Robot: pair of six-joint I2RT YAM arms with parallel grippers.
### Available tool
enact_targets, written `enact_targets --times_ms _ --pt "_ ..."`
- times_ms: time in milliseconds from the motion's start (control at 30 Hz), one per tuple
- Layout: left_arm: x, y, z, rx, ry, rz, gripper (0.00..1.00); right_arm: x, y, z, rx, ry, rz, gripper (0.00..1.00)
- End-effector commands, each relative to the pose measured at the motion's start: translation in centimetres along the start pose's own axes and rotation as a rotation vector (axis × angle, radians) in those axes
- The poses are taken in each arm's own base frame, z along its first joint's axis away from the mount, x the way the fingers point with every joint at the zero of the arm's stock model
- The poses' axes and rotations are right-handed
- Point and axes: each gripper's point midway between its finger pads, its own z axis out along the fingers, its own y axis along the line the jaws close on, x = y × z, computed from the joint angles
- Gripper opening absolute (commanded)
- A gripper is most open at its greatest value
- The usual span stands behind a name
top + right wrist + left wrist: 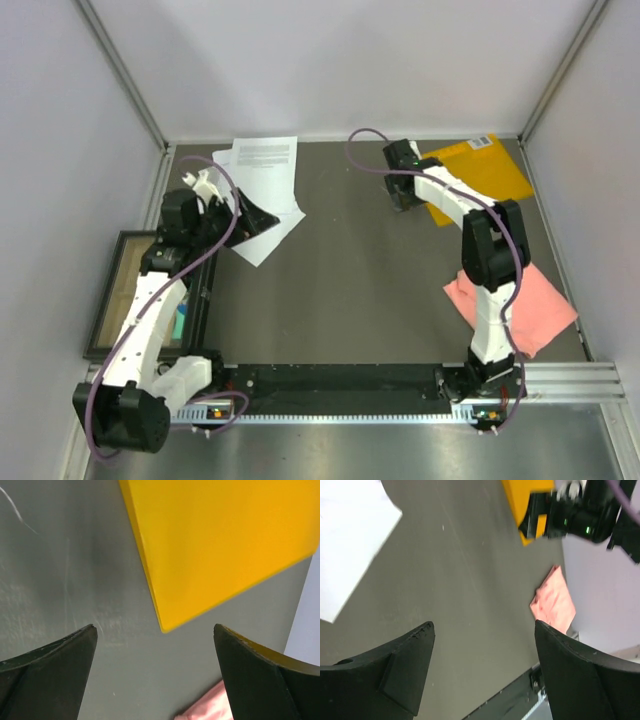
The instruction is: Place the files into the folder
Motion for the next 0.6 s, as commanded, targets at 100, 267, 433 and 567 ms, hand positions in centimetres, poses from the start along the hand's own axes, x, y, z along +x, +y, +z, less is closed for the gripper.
enact_targets --times_ms 100,267,433,567 --pt "5.3 -0.4 0.6 0.015 0.091 0.096 0.84 -7.8 -0.1 0.7 0.104 -0.199 -0.027 0.95" --pt "6.4 0.3 0.4 -0.007 0.091 0.077 0.83 -8.2 1.0 3.4 0.137 -0.189 -0.058 0.83" --pt "6.3 0.5 0.0 -0.023 0.071 0.078 0.84 -9.7 1.5 4.9 0.17 -0.208 -0.07 0.63" --pt "6.1 0.5 -0.2 -0.029 0.064 0.091 0.84 -9.9 1.8 6.7 0.222 -0.204 -0.108 0.62"
